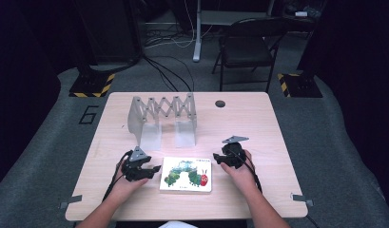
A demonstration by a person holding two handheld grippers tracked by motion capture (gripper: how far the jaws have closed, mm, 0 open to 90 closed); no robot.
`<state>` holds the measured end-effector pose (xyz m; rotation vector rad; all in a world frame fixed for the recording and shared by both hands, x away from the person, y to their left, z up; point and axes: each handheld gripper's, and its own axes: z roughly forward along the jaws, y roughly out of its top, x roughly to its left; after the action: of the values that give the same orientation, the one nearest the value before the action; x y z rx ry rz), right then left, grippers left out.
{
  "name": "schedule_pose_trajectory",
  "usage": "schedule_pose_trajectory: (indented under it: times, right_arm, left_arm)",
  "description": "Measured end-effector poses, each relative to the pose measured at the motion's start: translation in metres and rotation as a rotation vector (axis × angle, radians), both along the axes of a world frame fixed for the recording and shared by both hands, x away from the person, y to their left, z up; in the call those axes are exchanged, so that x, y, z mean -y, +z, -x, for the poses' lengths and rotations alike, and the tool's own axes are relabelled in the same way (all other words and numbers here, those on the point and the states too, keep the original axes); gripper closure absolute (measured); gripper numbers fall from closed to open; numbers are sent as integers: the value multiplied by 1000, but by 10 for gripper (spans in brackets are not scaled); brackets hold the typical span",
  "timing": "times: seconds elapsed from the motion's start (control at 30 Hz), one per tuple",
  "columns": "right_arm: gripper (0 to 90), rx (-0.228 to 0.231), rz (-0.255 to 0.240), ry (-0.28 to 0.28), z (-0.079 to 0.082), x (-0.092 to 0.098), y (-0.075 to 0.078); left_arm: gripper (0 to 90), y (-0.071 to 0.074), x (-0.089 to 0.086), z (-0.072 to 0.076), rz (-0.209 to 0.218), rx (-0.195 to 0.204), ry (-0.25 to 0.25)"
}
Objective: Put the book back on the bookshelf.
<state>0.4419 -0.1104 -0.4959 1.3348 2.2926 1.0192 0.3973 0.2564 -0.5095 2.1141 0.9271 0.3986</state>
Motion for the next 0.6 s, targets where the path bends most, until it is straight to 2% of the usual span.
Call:
schedule_pose_trajectory:
  times: [0.03,0.07,0.13,0.2,0.27,0.3,0.37,0.43,0.47,0.5,0.57,0.6]
  right_arm:
    - [515,-7,-27,8,0,0,3]
    - [513,-15,-44,3,0,-1,4]
    - [513,-12,-43,11,-1,-1,5]
    - [508,-26,-69,22,-3,-2,6]
    - [505,-23,-68,30,-3,-3,6]
    - [503,-38,-69,25,-3,-4,6]
    - [493,-30,-64,40,-4,-8,7]
    - [490,-33,-72,45,-3,-11,9]
    - [487,-34,-76,51,-2,-13,10]
    - [486,-48,-72,49,-1,-15,12]
    - [487,-59,-73,64,2,-21,21]
    - [487,-59,-73,64,2,-21,21]
  left_arm:
    - [389,0,1,2,-3,9,4]
    - [388,2,2,6,-3,-7,-19]
    - [387,3,3,9,-9,-6,-23]
    - [382,4,5,16,-5,-15,-38]
    - [381,5,6,18,-7,-15,-42]
    - [381,5,7,21,-6,-15,-44]
    - [374,5,8,24,10,-19,-30]
    - [374,6,7,28,26,-37,-25]
    - [374,7,8,29,26,-60,-20]
    - [374,10,10,32,-18,-66,-22]
    - [375,18,11,39,-27,-69,-34]
    - [374,18,11,39,-27,-69,-34]
